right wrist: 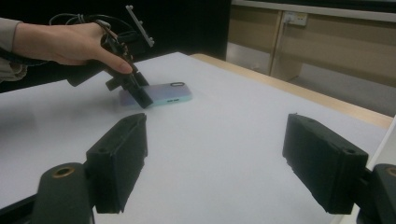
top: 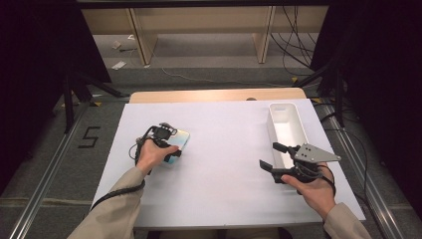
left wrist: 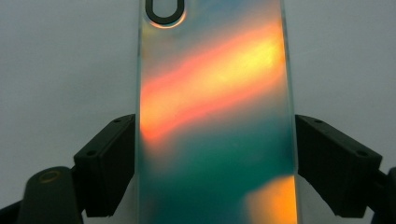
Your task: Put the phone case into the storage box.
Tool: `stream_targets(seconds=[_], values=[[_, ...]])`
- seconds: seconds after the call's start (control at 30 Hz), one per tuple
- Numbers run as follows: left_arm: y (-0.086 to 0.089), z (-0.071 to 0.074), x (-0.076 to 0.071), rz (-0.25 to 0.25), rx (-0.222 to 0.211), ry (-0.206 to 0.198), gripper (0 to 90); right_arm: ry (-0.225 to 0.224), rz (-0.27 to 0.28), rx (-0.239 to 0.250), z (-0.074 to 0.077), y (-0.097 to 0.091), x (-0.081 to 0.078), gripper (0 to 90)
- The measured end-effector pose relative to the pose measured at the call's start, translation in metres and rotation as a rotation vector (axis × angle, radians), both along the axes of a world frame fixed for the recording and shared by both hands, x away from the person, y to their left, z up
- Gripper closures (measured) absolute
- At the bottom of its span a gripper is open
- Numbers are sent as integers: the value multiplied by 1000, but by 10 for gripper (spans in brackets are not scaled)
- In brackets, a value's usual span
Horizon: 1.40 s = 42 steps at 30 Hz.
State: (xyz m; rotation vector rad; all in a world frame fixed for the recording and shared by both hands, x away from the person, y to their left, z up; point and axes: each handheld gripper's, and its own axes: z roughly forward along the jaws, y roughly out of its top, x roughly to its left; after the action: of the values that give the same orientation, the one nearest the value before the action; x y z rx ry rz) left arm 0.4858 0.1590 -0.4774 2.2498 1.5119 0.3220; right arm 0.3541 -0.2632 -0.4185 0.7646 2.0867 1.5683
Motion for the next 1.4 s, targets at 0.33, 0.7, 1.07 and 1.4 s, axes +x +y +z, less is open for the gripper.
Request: stream_targets(seconds=[0.33, 0.7, 1.07, 1.4], values=[[2, -1, -4, -3, -14, -29, 167, -1, 0, 3, 0, 0, 0, 228], [2, 0, -13, -20, -60, -93, 167, 0, -4, 3, 0, 1, 0, 222], [4, 11, -25, -25, -91, -164, 167, -3, -14, 13, 1, 0, 0, 201], [5, 22, -37, -38, -111, -221, 167, 0, -18, 20, 1, 2, 0, 161]])
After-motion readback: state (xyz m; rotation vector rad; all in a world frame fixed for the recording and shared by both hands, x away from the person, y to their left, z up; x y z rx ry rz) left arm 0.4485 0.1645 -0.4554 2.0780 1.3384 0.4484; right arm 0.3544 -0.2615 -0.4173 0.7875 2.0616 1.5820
